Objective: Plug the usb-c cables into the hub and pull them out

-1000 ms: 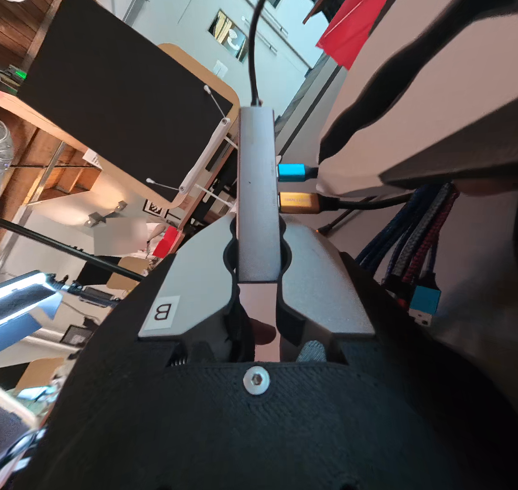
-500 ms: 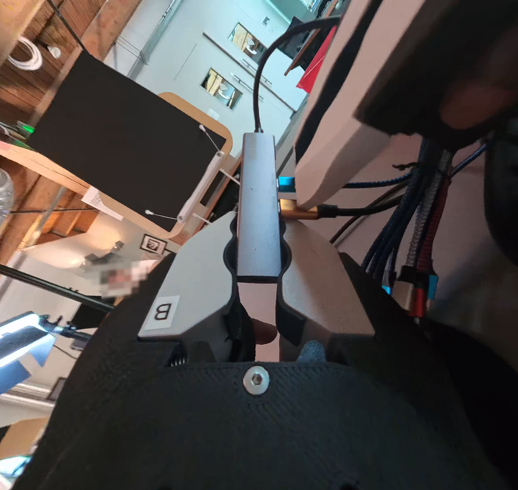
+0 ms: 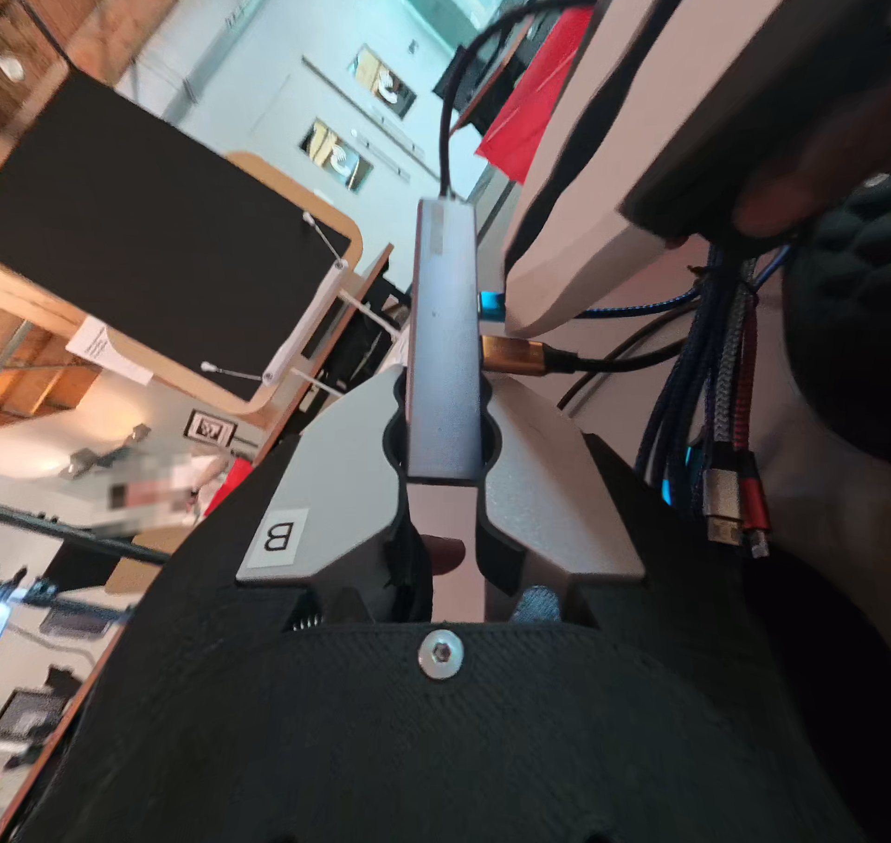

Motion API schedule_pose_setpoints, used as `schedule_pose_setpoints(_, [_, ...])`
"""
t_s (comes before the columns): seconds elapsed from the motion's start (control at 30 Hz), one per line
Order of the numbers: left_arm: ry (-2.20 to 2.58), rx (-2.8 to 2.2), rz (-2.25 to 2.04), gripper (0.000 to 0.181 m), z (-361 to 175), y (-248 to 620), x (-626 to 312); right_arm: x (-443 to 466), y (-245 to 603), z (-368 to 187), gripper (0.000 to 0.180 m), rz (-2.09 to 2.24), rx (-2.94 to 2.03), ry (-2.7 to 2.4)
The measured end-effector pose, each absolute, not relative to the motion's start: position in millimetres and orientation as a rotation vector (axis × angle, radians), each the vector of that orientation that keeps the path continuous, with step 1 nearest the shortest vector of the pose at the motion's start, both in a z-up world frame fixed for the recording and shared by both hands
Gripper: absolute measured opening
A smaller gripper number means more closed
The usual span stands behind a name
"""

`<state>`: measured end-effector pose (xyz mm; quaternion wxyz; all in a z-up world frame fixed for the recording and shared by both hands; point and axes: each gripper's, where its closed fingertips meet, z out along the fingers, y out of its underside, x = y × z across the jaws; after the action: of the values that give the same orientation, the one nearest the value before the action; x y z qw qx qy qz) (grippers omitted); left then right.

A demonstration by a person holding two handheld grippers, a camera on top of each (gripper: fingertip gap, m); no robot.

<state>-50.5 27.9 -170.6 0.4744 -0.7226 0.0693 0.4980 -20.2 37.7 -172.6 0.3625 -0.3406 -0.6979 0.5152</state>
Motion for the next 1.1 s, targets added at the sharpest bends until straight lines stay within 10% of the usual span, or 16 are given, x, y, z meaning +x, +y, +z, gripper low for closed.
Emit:
schedule_pose_setpoints(0.2, [0.177, -1.797, 1.499, 0.046, -162, 21, -59, -27, 47, -175, 0.009, 1.149, -0.961, -1.723])
schedule_pose_setpoints(0.43, [0.278, -1.840, 1.729, 0.025, -166, 31, -63, -28, 47, -177, 0.009, 1.121, -1.018, -1.743])
schedule_pose_setpoints(1.1, [-0.354, -1.824, 1.085, 0.022, -181, -17, -96, -30, 47, -214, 0.010, 0.831, -0.804, -1.897])
